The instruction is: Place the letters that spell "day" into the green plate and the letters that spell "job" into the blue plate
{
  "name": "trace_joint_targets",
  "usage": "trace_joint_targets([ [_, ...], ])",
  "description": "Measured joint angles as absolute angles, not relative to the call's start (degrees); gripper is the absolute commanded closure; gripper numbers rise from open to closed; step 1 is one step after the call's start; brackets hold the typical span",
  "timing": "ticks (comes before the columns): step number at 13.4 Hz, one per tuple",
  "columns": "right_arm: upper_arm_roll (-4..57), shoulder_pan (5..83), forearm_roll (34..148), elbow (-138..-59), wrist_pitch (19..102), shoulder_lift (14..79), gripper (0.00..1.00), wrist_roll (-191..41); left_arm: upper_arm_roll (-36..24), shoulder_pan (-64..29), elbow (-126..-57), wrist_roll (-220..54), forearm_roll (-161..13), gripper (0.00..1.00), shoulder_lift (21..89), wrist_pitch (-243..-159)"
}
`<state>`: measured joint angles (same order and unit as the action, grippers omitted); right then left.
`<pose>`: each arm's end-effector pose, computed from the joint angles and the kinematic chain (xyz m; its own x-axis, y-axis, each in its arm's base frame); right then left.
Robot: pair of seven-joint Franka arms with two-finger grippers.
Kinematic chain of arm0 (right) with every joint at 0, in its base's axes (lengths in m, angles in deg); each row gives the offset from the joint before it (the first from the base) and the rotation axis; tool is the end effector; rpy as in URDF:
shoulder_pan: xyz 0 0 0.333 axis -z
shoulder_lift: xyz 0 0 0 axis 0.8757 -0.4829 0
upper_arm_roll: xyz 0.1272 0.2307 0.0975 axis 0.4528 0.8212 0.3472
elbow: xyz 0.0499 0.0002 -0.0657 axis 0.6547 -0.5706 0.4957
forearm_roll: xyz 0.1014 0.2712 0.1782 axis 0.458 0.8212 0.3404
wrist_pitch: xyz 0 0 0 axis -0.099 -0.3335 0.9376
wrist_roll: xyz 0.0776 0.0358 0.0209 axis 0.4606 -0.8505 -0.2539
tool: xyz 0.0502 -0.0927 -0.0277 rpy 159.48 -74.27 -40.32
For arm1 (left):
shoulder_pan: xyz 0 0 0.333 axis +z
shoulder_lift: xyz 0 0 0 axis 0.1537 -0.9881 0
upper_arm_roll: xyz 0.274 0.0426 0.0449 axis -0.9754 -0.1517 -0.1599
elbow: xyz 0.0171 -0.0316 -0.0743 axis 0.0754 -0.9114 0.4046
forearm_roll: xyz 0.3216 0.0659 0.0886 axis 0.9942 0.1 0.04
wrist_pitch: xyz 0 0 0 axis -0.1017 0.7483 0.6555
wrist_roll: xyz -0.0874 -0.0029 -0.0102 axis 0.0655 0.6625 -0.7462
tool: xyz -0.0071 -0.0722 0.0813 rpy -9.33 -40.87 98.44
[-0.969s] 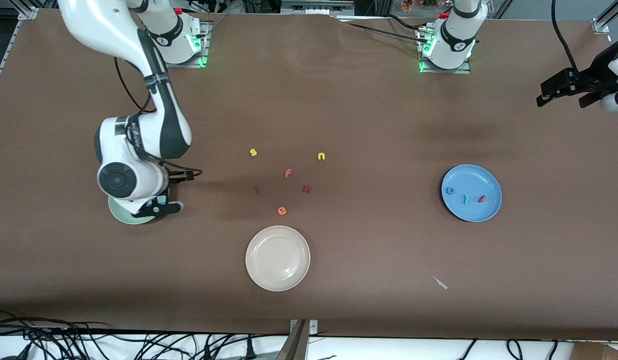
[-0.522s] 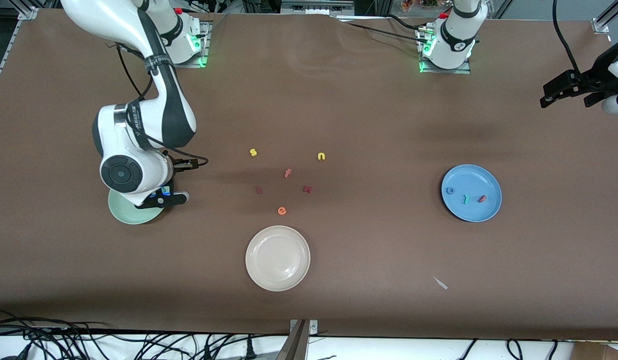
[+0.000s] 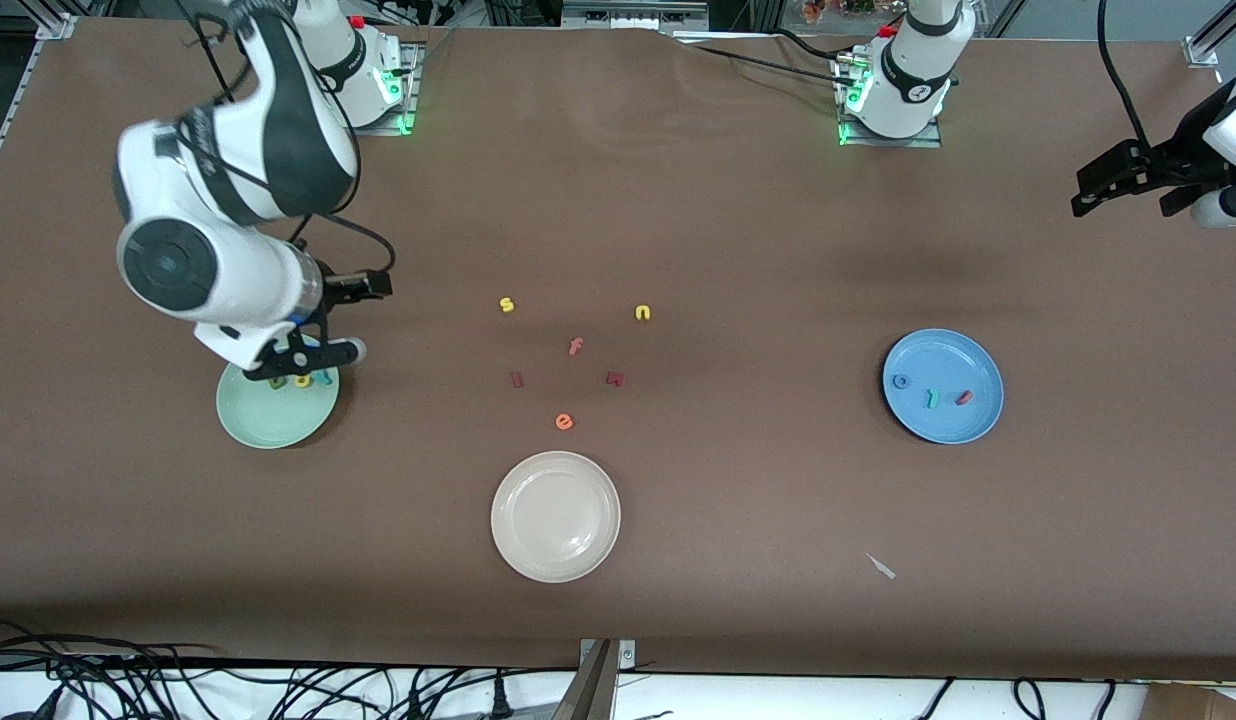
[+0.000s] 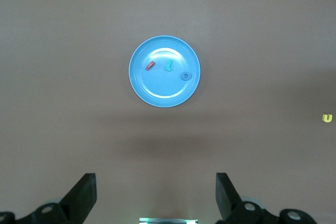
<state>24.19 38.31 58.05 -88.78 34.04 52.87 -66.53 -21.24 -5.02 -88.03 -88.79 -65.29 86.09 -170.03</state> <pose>0.5288 0.1586 0.4372 0.9386 0.1833 -0.2923 0.1876 -0.9821 -0.0135 0.4659 0.0051 0.5855 0.9966 0.0269 -0.0777 0.0271 -0.9996 0.0014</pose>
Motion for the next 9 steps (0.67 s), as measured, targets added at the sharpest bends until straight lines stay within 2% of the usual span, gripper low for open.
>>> trace_joint_targets([
  [4,25.82,43.53,57.41,-90.13,33.8,61.36,0.0,-66.93,-20.91,-5.04,-87.81,-88.78,-65.29,0.0,85.97,-170.0],
  [6,28.33,46.12,52.56,-90.67,32.65,65.56,0.0,-67.22,-20.45,-5.08,-87.73,-88.74,-65.29,0.0,85.92,-169.99],
  [9,30.42,48.23,50.38,-91.05,30.16,69.18,0.0,-67.22,-20.38,-5.08,-87.68,-88.72,-65.29,0.0,85.86,-169.96],
])
